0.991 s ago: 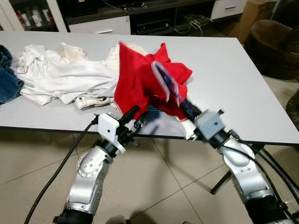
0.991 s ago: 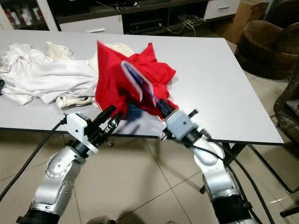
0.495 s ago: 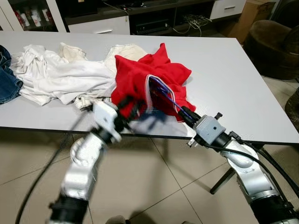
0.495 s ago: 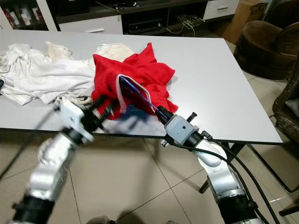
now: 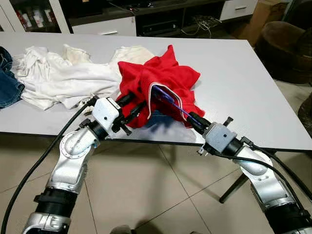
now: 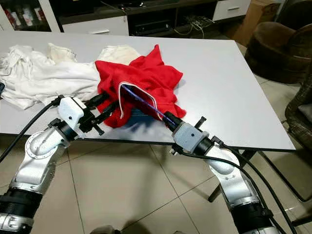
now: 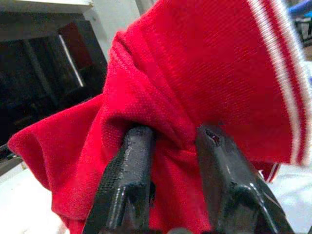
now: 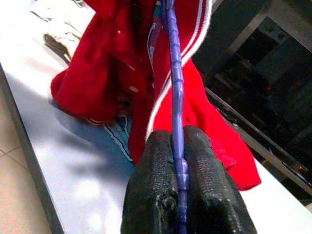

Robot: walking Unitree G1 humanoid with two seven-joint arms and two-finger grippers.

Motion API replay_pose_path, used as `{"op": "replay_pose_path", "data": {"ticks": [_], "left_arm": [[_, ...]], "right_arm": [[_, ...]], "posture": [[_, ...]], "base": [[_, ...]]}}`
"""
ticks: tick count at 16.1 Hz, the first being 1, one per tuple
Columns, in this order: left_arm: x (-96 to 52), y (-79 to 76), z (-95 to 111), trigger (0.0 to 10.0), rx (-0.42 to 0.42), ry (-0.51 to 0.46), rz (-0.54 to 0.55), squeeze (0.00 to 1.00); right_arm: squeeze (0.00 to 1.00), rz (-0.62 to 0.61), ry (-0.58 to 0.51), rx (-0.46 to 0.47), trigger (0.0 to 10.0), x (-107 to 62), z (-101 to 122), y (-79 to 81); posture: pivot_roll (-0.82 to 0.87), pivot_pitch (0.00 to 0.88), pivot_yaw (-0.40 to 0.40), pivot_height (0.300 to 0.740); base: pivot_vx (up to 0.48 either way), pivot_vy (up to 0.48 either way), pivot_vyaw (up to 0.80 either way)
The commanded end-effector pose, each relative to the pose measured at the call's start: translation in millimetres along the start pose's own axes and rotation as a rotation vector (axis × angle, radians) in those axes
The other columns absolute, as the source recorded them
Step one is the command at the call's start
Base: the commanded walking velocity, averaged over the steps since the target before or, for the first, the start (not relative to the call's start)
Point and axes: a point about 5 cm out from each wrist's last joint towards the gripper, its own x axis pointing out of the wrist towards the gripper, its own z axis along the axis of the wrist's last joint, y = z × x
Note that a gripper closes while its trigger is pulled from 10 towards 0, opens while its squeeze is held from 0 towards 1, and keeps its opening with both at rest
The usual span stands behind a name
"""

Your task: Hang hanger

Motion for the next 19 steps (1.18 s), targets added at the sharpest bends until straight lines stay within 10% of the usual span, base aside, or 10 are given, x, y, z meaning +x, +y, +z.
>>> {"op": "replay_pose_path", "data": {"ticks": [1,11,19], "left_arm": [[2.3,4.4,2.4,10.0,0.027,-0.001,-0.017,0.00],[0.8,-22.3,-13.8,10.0,-0.298,-0.065,0.223,0.00],[-9.6,-29.8,-34.1,10.0,-0.458,-0.010,0.518,0.00]], "right_arm": [[0.00,0.013,-0.034,-0.015,10.0,0.7,5.2,-1.3],[0.00,-0.185,0.029,0.092,10.0,13.9,-3.1,-25.8],[0.00,-0.304,0.015,0.186,10.0,12.3,-5.5,-10.9]], "posture": [[0.09,0.000,0.014,0.740],[0.11,0.000,0.003,0.740],[0.10,0.000,0.014,0.740]], "base": [[0.000,0.000,0.00],[0.000,0.000,0.00],[0.000,0.000,0.00]]}}
